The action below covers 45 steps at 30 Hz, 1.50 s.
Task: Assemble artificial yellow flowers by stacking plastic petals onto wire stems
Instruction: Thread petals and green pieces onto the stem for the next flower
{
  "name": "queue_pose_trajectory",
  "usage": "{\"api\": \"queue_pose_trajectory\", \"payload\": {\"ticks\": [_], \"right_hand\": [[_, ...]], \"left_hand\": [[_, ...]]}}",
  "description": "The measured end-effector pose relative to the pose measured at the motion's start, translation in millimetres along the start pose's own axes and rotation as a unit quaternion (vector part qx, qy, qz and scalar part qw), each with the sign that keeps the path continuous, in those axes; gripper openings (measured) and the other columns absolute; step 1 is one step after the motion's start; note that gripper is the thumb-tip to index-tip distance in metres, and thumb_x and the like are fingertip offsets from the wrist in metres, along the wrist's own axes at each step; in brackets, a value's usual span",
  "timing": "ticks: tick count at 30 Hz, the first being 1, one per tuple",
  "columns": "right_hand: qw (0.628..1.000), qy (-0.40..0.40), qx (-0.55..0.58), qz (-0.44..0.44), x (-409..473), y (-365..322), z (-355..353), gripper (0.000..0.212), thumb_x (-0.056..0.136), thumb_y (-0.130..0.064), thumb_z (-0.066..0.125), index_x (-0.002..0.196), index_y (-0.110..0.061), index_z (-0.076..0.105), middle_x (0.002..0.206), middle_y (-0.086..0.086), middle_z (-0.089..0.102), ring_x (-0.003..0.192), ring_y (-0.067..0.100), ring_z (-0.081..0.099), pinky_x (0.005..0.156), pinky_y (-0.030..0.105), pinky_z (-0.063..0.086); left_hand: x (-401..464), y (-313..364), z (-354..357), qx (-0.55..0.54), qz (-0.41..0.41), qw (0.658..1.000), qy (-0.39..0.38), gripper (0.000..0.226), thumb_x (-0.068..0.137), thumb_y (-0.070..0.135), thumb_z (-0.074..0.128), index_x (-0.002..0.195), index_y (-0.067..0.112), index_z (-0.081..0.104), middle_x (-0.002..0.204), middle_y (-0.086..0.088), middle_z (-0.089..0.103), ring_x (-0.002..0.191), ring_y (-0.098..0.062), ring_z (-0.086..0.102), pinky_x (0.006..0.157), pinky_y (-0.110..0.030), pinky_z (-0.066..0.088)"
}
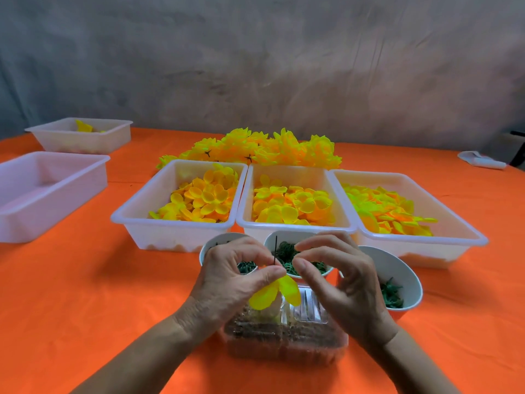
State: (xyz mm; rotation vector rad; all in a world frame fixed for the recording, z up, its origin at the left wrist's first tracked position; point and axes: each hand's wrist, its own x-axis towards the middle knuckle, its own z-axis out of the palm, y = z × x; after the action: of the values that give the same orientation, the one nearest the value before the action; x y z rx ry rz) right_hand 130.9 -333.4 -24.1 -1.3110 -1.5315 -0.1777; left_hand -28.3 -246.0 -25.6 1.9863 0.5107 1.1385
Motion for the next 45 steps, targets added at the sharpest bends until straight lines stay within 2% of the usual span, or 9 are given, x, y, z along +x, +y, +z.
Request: {"api": "queue_pose_trajectory", "payload": {"ticks": [13,18,22,26,29,33,37,41,45], "right_hand": [[0.989,-0.011,0.034,0.142,19.4,36.6,18.0,0.007,0.080,-0.010,0.073,0.074,-0.013,0.073,0.077,0.001,0.070,0.081,0.022,0.064,0.074,0.044,0.051],[0.979,-0.002,0.035,0.200,27.8,45.0,18.9,0.008,0.081,-0.013,0.072,0.074,-0.011,0.074,0.074,0.002,0.070,0.072,0.017,0.062,0.067,0.030,0.049],[0.974,-0.004,0.029,0.225,36.0,48.0,17.9,0.009,0.083,-0.017,0.071,0.074,-0.014,0.073,0.071,-0.002,0.068,0.056,-0.002,0.055,0.054,0.010,0.041],[0.971,-0.013,0.027,0.236,34.0,45.9,20.5,0.010,0.083,-0.016,0.071,0.075,-0.011,0.073,0.067,-0.001,0.066,0.058,0.005,0.055,0.060,0.021,0.041],[0.976,-0.014,0.038,0.216,31.2,35.4,16.0,0.008,0.082,-0.013,0.071,0.076,-0.009,0.074,0.074,0.004,0.070,0.070,0.018,0.061,0.067,0.033,0.049],[0.970,-0.081,0.126,0.192,19.3,7.7,-0.6,0.008,0.082,-0.015,0.072,0.076,-0.020,0.074,0.078,-0.003,0.073,0.079,0.014,0.067,0.070,0.029,0.053],[0.919,-0.173,0.175,0.306,8.2,-9.2,-7.1,0.007,0.082,-0.022,0.069,0.081,-0.017,0.073,0.072,-0.002,0.072,0.069,0.007,0.067,0.065,0.026,0.055],[0.896,-0.197,0.190,0.348,8.4,-18.6,-6.2,0.011,0.083,-0.023,0.067,0.091,-0.016,0.071,0.055,-0.008,0.062,0.052,0.000,0.056,0.053,0.013,0.044],[0.888,-0.191,0.191,0.373,9.7,-22.9,-4.1,0.010,0.083,-0.021,0.069,0.091,-0.015,0.071,0.057,-0.008,0.061,0.049,0.002,0.053,0.051,0.014,0.043]], "left_hand": [[0.0,-7.4,0.5,-0.029,0.005,1.000,0.001,0.017,0.063,0.026,0.080,0.058,0.032,0.066,0.073,0.005,0.067,0.071,-0.004,0.062,0.070,-0.015,0.047],[-1.4,-5.3,1.3,-0.033,-0.006,0.999,0.001,0.016,0.062,0.027,0.078,0.055,0.034,0.065,0.073,0.008,0.067,0.070,-0.002,0.062,0.069,-0.013,0.046],[-0.7,-5.2,1.1,-0.023,-0.010,1.000,0.002,0.014,0.061,0.028,0.078,0.056,0.033,0.066,0.074,0.006,0.067,0.070,-0.003,0.063,0.070,-0.014,0.046],[-4.0,-4.9,0.4,-0.030,-0.025,0.999,-0.006,0.006,0.063,0.028,0.077,0.066,0.024,0.074,0.077,0.006,0.071,0.075,-0.006,0.065,0.074,-0.021,0.051],[-11.0,-5.0,-2.3,-0.055,-0.073,0.996,0.006,0.018,0.062,0.031,0.082,0.076,0.023,0.076,0.086,0.004,0.071,0.084,-0.009,0.066,0.075,-0.036,0.058],[-16.6,-2.5,-8.0,-0.026,-0.058,0.997,0.037,0.004,0.068,0.025,0.075,0.072,0.025,0.074,0.077,0.012,0.071,0.075,0.002,0.065,0.062,-0.009,0.048],[-14.9,0.8,-10.7,-0.002,-0.164,0.984,0.067,0.026,0.079,0.045,0.067,0.065,0.023,0.068,0.054,0.013,0.059,0.042,0.002,0.046,0.039,-0.007,0.033],[-15.7,5.4,-6.0,0.009,-0.219,0.976,0.017,0.052,0.061,0.069,0.051,0.070,0.020,0.066,0.054,0.008,0.052,0.053,-0.006,0.047,0.056,-0.024,0.039],[-13.8,12.8,-2.1,-0.053,-0.265,0.962,0.025,0.046,0.057,0.058,0.062,0.077,0.017,0.068,0.051,0.011,0.057,0.047,0.001,0.050,0.051,-0.015,0.042]]}}
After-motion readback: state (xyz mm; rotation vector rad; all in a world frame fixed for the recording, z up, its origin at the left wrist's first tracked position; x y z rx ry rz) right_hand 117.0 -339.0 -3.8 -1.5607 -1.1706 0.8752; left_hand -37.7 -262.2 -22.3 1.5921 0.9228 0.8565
